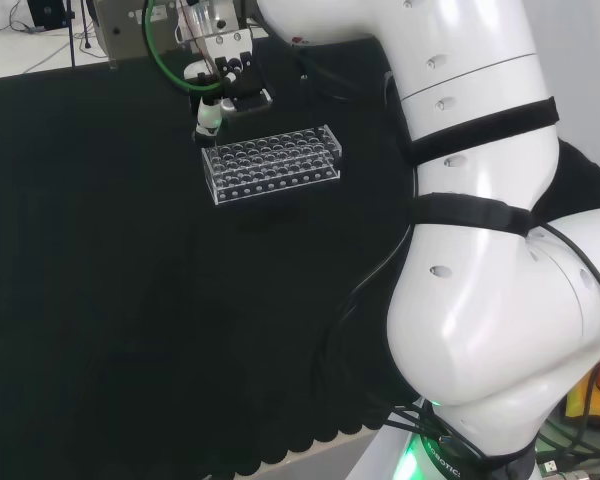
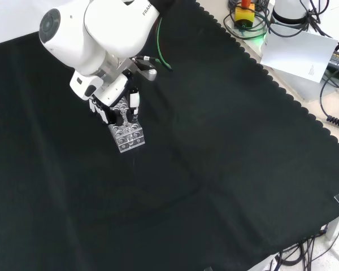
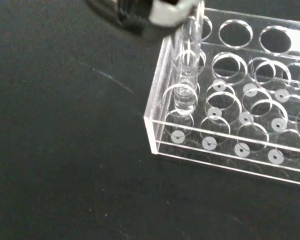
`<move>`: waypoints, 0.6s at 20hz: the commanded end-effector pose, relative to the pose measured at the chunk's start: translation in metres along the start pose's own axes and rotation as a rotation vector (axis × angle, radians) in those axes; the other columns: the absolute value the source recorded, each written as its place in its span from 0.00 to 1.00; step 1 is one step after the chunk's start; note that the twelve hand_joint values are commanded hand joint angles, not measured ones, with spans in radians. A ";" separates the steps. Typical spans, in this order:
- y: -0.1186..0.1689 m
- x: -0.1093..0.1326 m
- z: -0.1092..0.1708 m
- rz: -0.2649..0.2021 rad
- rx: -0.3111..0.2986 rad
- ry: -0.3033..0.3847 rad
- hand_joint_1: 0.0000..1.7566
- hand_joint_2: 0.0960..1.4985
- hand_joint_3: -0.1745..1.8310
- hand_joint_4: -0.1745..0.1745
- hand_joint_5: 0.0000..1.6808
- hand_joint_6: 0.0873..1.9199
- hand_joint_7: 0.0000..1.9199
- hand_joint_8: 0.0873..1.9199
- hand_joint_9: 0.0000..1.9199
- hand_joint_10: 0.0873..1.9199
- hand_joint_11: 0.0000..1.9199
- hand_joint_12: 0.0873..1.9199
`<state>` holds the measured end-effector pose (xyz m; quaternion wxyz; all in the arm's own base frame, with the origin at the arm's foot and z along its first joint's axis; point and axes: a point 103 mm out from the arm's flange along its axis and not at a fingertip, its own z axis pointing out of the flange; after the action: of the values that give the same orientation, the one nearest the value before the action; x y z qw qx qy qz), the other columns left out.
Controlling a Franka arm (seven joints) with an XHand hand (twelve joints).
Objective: Pick up the test tube.
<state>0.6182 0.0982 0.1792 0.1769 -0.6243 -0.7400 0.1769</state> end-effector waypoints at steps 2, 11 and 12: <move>-0.001 0.004 -0.006 0.002 -0.076 -0.037 0.76 0.43 0.40 0.00 0.70 0.37 0.65 0.41 0.65 0.29 0.54 0.54; -0.003 0.001 -0.020 0.001 -0.105 -0.035 0.81 0.44 0.35 0.00 0.75 0.28 0.70 0.37 0.69 0.14 0.61 0.47; -0.003 0.001 -0.021 0.001 -0.103 -0.030 0.81 0.43 0.35 0.00 0.75 0.27 0.70 0.36 0.69 0.13 0.61 0.47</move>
<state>0.6239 0.1008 0.1957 0.1300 -0.6310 -0.7506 0.1469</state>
